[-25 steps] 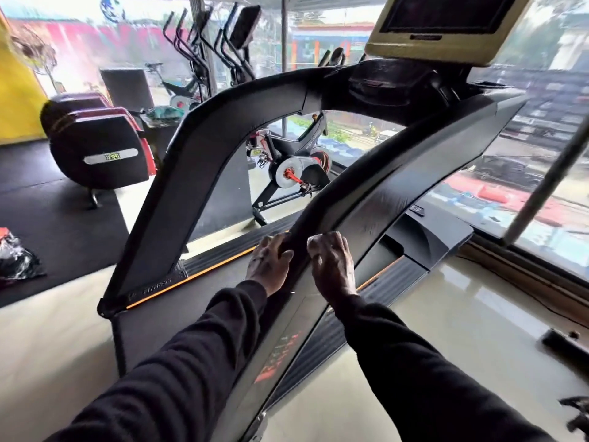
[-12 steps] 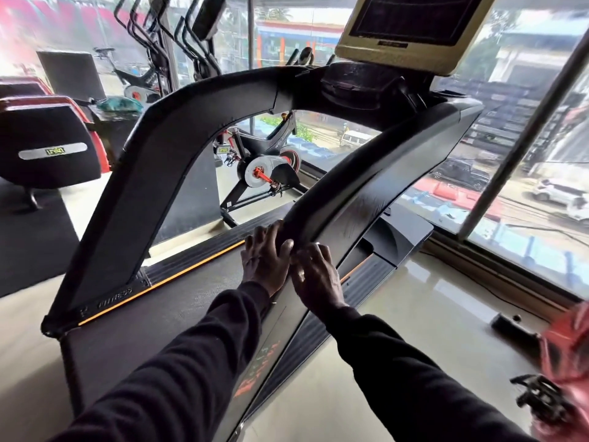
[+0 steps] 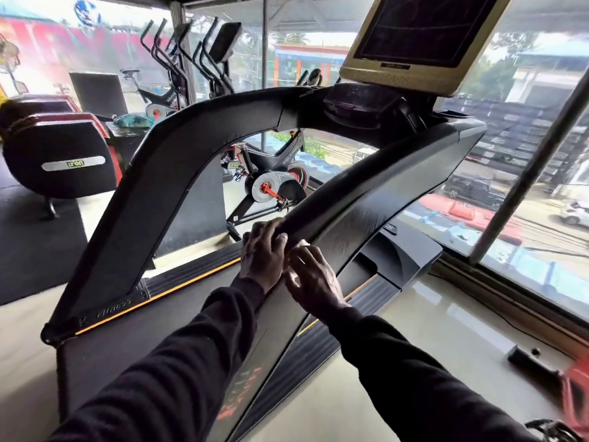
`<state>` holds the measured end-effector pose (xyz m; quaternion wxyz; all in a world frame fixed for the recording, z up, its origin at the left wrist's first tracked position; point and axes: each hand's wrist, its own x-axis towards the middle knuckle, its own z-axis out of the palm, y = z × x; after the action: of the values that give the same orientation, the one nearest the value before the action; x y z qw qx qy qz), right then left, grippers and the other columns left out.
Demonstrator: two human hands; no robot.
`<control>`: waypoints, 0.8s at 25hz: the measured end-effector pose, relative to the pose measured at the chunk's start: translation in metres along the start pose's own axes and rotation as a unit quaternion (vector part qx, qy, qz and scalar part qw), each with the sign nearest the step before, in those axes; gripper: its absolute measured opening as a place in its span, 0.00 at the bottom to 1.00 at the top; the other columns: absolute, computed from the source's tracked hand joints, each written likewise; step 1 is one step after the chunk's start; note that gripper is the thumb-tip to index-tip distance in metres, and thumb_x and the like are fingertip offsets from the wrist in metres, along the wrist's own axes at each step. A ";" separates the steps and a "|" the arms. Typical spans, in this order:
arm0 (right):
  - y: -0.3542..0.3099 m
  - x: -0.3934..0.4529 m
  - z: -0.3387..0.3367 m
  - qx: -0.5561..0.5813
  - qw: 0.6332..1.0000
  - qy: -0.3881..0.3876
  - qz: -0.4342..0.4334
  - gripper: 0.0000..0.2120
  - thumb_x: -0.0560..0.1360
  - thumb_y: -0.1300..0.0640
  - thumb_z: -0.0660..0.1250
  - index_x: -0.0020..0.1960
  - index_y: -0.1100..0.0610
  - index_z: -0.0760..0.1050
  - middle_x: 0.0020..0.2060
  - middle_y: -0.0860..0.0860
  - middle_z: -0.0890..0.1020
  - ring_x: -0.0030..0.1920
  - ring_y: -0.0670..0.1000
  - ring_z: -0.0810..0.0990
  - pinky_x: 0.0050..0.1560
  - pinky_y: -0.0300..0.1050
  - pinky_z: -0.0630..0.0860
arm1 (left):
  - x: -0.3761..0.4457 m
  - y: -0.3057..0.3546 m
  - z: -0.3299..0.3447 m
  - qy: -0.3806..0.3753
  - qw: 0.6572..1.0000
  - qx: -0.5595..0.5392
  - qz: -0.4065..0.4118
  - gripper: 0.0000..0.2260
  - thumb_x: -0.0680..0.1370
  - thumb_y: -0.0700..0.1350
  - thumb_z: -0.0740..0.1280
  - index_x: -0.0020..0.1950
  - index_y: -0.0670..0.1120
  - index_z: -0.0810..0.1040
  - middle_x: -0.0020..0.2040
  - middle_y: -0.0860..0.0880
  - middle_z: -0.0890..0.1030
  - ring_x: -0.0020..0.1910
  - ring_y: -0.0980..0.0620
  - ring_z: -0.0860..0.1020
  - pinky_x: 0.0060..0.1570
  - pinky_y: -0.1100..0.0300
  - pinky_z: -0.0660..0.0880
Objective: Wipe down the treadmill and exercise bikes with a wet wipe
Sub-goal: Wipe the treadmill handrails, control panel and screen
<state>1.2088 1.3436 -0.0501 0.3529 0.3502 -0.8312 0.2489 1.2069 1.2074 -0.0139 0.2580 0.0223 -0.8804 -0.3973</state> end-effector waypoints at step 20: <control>0.125 0.046 -0.044 0.079 0.992 0.063 -0.071 0.04 0.75 0.58 0.69 0.48 0.54 0.82 0.48 0.50 0.81 0.54 0.54 0.76 0.58 0.49 0.75 | 0.033 0.085 0.051 0.080 0.985 0.145 -0.055 0.14 0.78 0.42 0.63 0.63 0.51 0.79 0.61 0.48 0.76 0.60 0.42 0.74 0.61 0.49 0.67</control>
<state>1.1092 1.4330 -0.0080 0.3924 0.4183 -0.7585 0.3094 1.1680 1.2928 0.0325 0.2992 0.1393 -0.9027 -0.2761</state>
